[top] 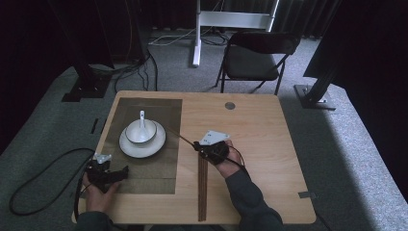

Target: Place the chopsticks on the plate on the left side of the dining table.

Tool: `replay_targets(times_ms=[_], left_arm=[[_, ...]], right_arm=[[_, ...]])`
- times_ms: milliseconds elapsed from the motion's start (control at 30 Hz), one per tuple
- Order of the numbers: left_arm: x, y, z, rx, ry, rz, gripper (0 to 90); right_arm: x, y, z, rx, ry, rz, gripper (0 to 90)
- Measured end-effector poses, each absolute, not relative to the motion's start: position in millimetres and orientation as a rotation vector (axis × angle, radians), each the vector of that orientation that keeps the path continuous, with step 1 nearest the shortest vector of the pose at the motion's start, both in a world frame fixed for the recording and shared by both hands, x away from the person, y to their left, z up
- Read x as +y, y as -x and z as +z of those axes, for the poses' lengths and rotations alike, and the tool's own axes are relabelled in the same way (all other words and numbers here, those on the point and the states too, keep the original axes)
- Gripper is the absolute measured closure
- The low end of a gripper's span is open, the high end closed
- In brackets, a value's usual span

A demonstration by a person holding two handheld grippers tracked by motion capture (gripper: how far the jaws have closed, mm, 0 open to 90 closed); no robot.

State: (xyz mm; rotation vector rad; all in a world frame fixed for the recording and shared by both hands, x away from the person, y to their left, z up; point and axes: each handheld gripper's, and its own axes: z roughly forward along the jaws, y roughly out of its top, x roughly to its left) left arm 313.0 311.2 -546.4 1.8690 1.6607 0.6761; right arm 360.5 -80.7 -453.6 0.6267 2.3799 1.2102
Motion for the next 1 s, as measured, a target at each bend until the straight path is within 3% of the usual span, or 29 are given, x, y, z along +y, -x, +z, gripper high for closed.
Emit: replay_targets(times_ms=[1000], left_arm=[[311, -313, -546, 1.661, -1.868, 0.677, 0.2]], right_arm=[[-54, -370, -436, 2.392, -0.528, 1.254, 84.9]])
